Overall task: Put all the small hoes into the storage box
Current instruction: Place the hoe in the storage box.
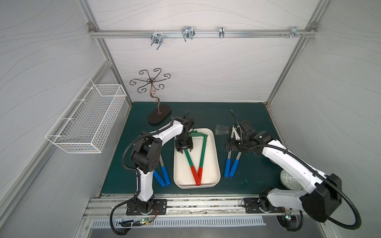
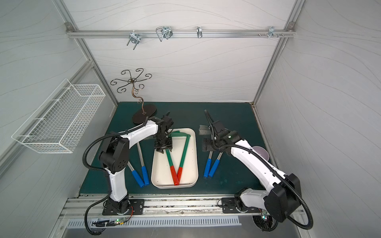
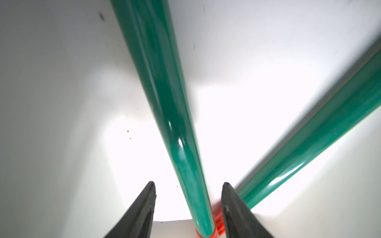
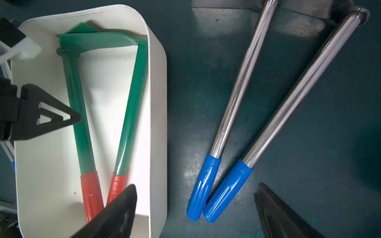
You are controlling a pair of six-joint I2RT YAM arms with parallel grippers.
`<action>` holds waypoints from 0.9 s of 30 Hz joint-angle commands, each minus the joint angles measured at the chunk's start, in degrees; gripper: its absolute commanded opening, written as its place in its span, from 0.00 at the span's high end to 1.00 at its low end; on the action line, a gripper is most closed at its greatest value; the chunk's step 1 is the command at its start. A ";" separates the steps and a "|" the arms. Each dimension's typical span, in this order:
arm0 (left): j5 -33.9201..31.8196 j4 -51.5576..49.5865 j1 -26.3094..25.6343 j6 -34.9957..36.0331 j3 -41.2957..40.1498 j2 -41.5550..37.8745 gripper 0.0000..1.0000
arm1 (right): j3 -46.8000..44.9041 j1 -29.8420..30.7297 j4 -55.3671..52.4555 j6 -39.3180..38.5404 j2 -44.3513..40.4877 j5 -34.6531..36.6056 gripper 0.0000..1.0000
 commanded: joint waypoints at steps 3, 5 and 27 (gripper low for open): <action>0.67 2.07 -2.69 -3.34 -6.42 -4.65 0.47 | 0.14 0.28 -2.11 -0.21 -1.52 0.26 0.09; 1.22 3.52 -3.71 -4.31 -8.49 -5.49 0.47 | 0.10 0.24 -2.15 -0.15 -1.92 0.53 0.09; -5.67 -1.87 -6.03 -2.19 -8.67 -4.40 0.85 | -0.39 0.33 -2.30 0.20 -2.38 0.32 0.09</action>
